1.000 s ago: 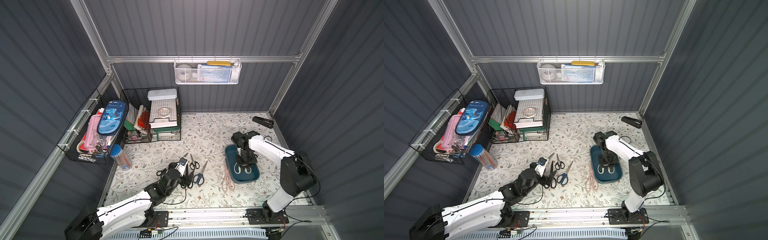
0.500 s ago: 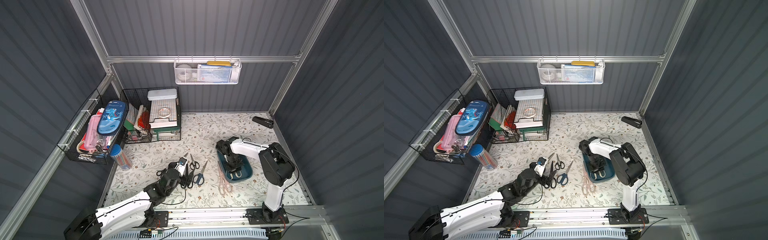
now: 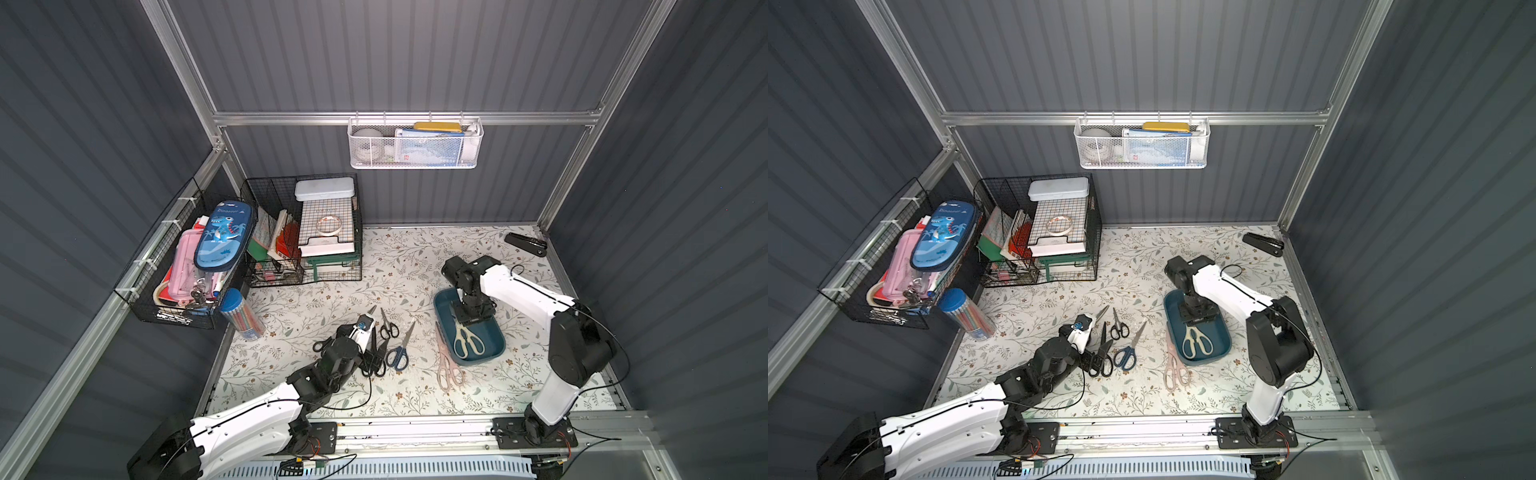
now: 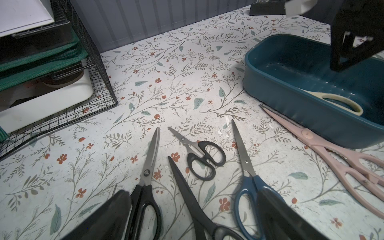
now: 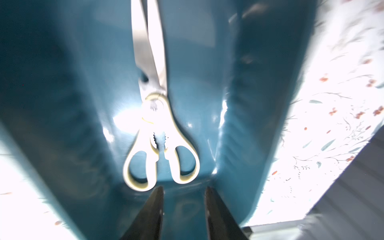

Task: Put the scissors into the storage box
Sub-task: Place the scissors in the storage box, then move the storage box to the center of the board.

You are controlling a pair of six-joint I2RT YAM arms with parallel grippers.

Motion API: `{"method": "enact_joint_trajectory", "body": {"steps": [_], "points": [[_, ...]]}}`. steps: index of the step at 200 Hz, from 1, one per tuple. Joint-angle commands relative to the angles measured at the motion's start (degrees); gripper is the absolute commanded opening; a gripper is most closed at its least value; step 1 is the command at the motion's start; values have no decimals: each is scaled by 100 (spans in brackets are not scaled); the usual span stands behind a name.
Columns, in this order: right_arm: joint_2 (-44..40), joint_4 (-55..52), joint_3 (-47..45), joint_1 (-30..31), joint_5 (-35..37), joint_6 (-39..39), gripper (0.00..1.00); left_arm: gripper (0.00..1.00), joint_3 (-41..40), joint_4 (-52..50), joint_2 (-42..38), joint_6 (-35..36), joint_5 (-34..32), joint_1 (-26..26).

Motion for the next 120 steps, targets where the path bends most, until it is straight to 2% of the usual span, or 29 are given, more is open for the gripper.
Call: {"method": "enact_joint_trajectory", "body": {"steps": [1, 24, 38, 78, 120], "points": [[-423, 266, -6, 213, -1027, -105, 35, 100, 64, -105, -112, -89, -83, 3], [-759, 970, -370, 969, -1152, -36, 37, 99, 19, -85, -227, -115, -106, 5], [-668, 1221, -427, 1184, -1174, 114, 37, 99, 9, -85, -278, -109, -107, 1], [479, 782, 281, 1209, -486, 515, 38, 99, 25, -102, -232, -91, -105, 0], [1440, 693, 877, 1168, -324, 580, 35, 99, 33, -140, -244, -129, -158, 1]]}}
